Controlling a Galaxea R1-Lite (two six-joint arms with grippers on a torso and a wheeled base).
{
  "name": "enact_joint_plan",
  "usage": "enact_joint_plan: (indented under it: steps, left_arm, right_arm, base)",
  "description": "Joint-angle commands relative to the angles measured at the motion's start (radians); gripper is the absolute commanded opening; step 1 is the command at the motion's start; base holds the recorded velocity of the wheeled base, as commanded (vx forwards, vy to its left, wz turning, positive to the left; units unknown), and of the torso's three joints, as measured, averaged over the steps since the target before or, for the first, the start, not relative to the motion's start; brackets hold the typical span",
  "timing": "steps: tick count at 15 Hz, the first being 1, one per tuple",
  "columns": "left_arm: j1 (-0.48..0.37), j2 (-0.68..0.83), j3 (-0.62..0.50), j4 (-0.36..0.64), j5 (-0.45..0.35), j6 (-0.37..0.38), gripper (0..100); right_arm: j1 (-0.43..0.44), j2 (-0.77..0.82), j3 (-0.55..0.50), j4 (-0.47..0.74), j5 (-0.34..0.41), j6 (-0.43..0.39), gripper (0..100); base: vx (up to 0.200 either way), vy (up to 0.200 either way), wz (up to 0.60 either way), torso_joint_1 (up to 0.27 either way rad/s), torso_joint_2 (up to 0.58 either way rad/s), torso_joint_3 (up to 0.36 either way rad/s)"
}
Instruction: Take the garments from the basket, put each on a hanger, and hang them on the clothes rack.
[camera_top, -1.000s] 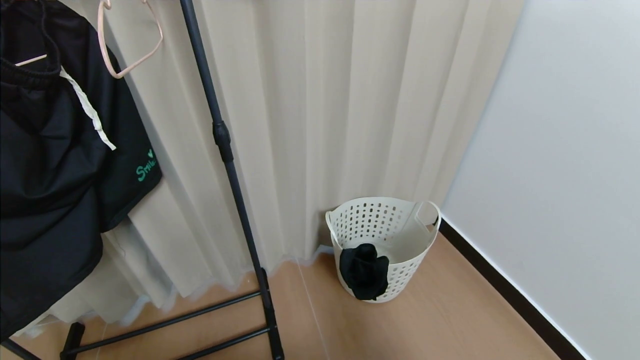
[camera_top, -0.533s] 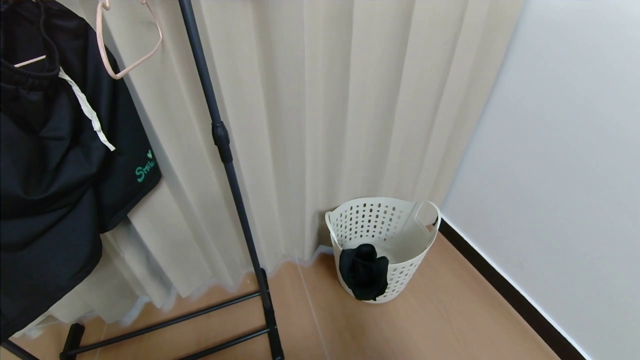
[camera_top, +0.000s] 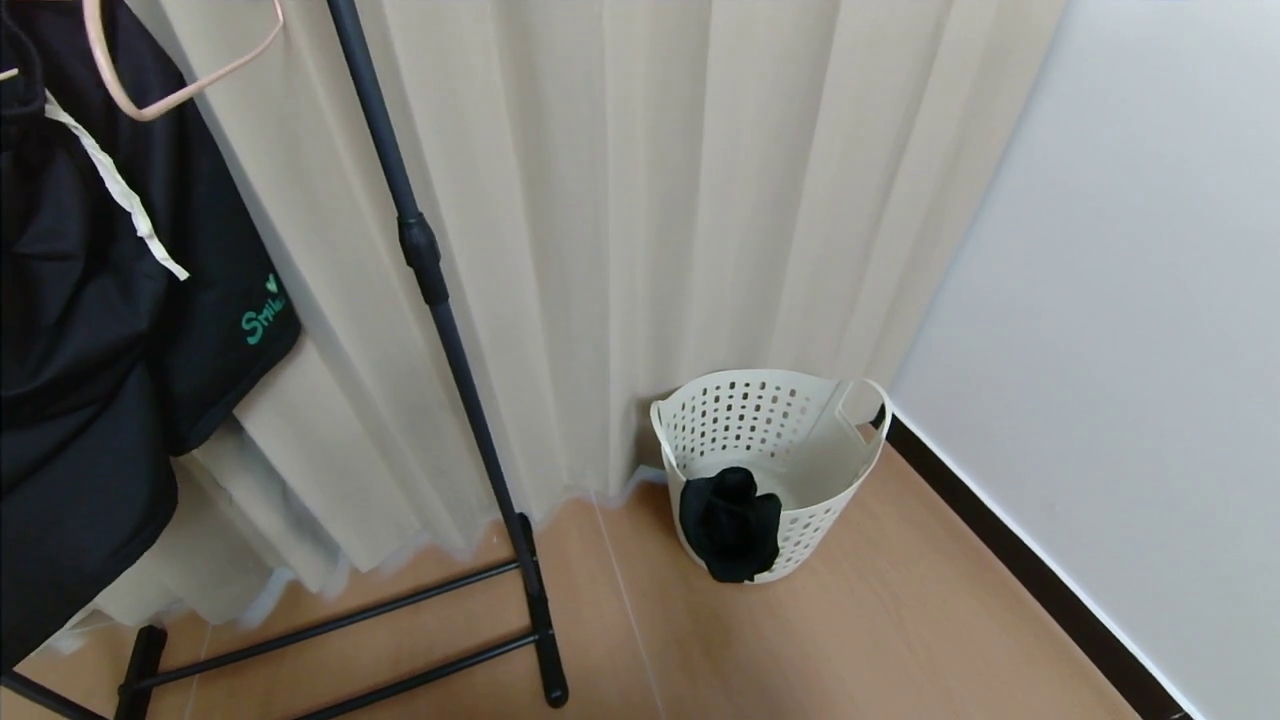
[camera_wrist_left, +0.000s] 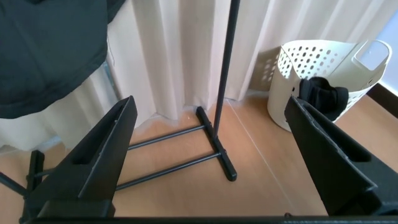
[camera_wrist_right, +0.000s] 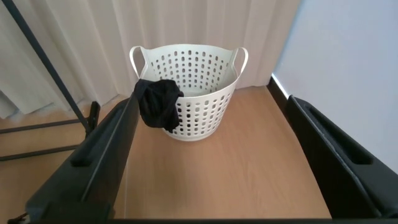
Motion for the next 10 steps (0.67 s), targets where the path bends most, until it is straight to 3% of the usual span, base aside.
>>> enact_joint_plan:
  steps: [1, 10]
  left_arm:
    - [0.0, 0.002, 0.0, 0.0, 0.0, 0.0, 100]
    - [0.0, 0.002, 0.0, 0.001, 0.0, 0.0, 100]
  right_arm:
    - [0.001, 0.002, 0.0, 0.0, 0.001, 0.001, 100]
    - [0.001, 0.002, 0.0, -0.002, -0.001, 0.001, 100]
  base:
    - [0.0, 0.0, 0.0, 0.002, 0.0, -0.183]
    - [0.0, 0.0, 0.0, 0.003, 0.0, -0.198]
